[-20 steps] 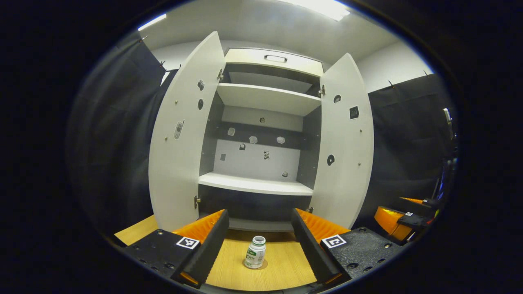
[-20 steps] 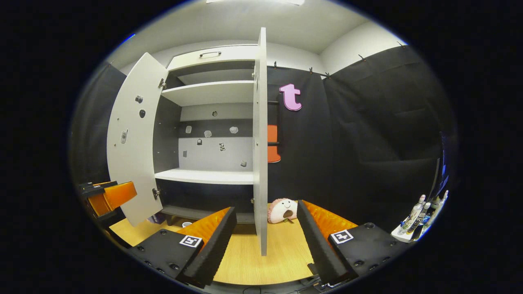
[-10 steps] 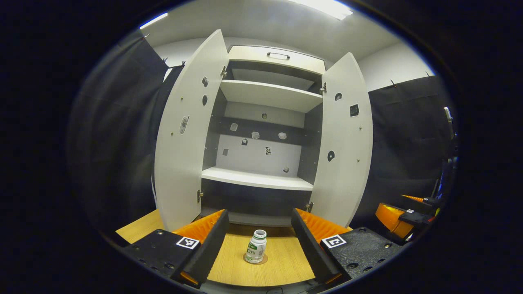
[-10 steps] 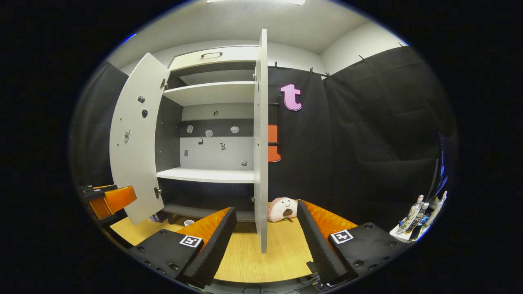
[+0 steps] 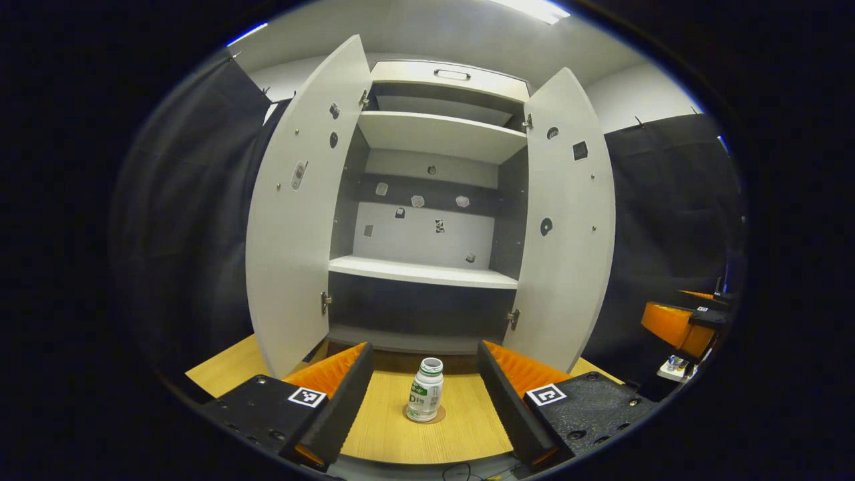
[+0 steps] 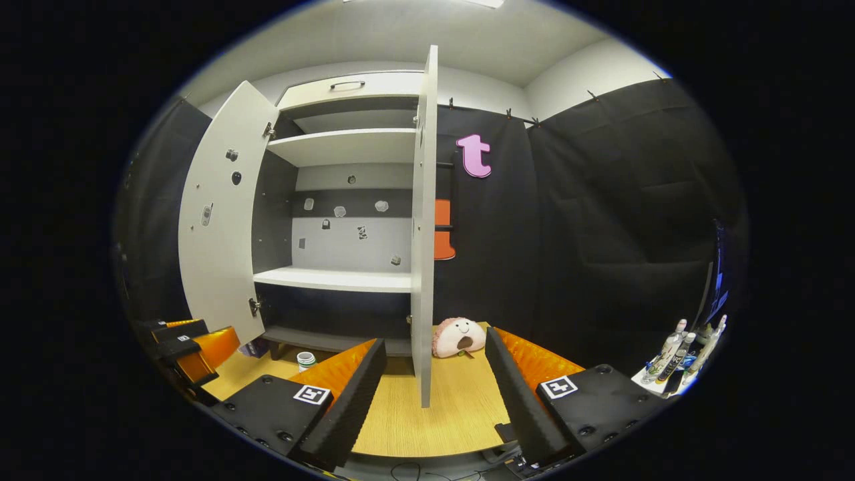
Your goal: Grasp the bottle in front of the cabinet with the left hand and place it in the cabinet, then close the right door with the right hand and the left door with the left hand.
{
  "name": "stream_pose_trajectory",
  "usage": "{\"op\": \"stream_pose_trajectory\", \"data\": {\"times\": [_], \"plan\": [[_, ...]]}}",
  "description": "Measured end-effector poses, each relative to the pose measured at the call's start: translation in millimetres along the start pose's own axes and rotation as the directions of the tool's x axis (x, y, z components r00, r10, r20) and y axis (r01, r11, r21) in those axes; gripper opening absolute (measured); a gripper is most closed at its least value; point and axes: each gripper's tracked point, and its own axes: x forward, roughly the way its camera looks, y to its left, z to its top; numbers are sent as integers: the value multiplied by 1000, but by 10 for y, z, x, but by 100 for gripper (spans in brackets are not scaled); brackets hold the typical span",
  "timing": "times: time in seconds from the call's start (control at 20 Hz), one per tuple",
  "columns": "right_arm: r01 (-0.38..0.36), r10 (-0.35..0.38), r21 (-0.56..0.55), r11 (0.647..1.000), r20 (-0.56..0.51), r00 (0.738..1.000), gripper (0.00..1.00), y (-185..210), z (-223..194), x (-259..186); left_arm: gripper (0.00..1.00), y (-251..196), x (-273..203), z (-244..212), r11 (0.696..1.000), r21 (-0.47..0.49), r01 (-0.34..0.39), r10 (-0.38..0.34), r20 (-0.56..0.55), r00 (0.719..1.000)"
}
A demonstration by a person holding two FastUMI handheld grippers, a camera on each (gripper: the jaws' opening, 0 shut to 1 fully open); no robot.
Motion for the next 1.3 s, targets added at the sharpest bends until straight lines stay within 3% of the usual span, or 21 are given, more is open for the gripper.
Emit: {"op": "stream_pose_trajectory", "data": {"times": [0.45, 0.5, 0.75, 1.05, 1.1, 1.15, 1.2, 1.25, 1.3], "plan": [[25, -25, 7, 1000, -26, 999, 98, -140, -56, -49, 94, -58, 470, -623, 998, 40, 42, -38, -93, 995], [26, -26, 6, 1000, -27, 999, 90, -149, -67, -49, 94, -43, 542, -702, 998, 42, 44, -39, -108, 993], [40, -39, 7, 999, -54, 998, 90, -223, -164, -43, 94, 45, 857, -1170, 996, 80, 37, -20, -203, 979], [73, -74, -22, 997, -84, 994, 90, -377, -272, -59, 94, 150, 1152, -1596, 999, 35, 20, -9, -301, 954], [77, -79, -19, 997, -92, 993, 98, -391, -303, -53, 94, 154, 1191, -1643, 999, 36, 22, -10, -310, 951], [82, -83, -15, 997, -100, 992, 98, -411, -322, -46, 94, 155, 1236, -1694, 999, 36, 24, -11, -319, 948], [87, -88, -11, 996, -108, 990, 90, -428, -353, -40, 94, 161, 1277, -1733, 999, 30, 24, -13, -328, 945], [92, -93, -9, 996, -115, 989, 90, -443, -365, -35, 94, 157, 1302, -1793, 999, 22, 23, -15, -338, 941], [98, -99, -10, 995, -120, 988, 98, -461, -378, -32, 94, 159, 1331, -1841, 1000, 14, 21, -15, -348, 937]]}}
